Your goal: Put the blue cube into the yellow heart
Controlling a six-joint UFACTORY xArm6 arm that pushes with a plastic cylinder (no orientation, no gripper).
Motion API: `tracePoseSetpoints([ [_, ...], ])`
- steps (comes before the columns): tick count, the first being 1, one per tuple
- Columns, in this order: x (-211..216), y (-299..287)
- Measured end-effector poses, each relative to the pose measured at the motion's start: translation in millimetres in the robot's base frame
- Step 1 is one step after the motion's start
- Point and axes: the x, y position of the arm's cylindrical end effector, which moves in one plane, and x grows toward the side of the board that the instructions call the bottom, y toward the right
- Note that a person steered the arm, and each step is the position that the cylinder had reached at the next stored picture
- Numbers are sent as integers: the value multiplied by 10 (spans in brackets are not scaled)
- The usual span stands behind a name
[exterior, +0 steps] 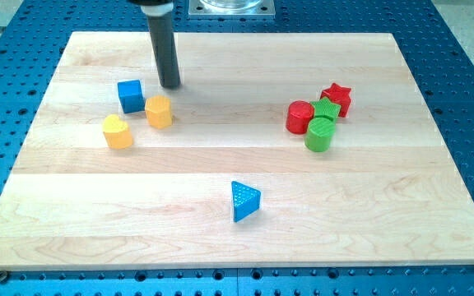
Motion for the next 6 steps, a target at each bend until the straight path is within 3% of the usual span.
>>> tracePoseSetpoints([
  [1, 415, -248],
  [2, 509, -9],
  [4, 741, -173],
  [5, 263, 135],
  [6, 528, 661],
])
